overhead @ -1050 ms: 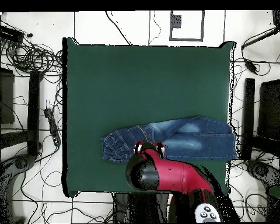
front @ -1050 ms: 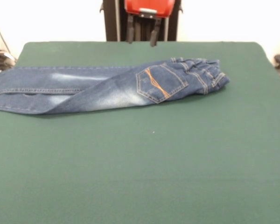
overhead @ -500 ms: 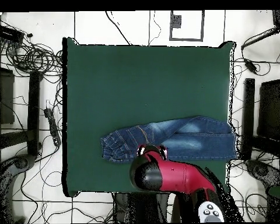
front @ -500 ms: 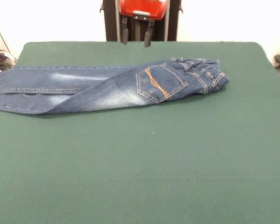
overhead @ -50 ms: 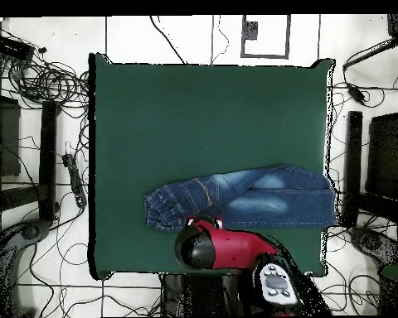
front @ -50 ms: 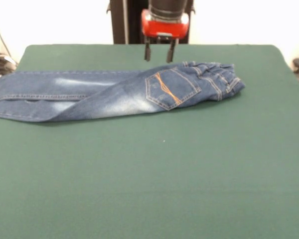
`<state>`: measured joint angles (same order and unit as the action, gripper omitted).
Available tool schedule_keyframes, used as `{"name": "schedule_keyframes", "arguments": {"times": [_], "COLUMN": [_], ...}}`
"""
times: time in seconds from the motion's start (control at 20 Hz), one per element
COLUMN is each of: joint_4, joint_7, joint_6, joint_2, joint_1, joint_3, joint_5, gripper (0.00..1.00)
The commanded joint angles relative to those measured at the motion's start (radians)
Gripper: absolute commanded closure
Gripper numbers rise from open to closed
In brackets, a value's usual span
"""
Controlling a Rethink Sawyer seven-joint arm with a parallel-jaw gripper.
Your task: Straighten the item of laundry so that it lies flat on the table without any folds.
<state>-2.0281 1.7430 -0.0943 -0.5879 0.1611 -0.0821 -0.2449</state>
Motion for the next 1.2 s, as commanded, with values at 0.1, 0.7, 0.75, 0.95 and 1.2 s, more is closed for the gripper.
{"name": "schedule_keyframes", "arguments": {"times": [0.1, 0.7, 0.75, 0.95, 1.2], "joint_4": [-0.034, -0.081, -0.080, -0.076, -0.063], "joint_7": [0.402, 0.535, 0.538, 0.531, 0.426], "joint_6": [0.247, 0.476, 0.482, 0.457, 0.252], "joint_2": [0.222, 0.353, 0.356, 0.342, 0.252], "joint_1": [-0.114, -0.147, -0.145, -0.139, -0.232], "joint_3": [-0.004, 0.039, 0.041, 0.043, -0.041], "joint_5": [0.196, 0.431, 0.430, 0.416, 0.432], "gripper": [0.00, 0.00, 0.00, 0.00, 0.00]}}
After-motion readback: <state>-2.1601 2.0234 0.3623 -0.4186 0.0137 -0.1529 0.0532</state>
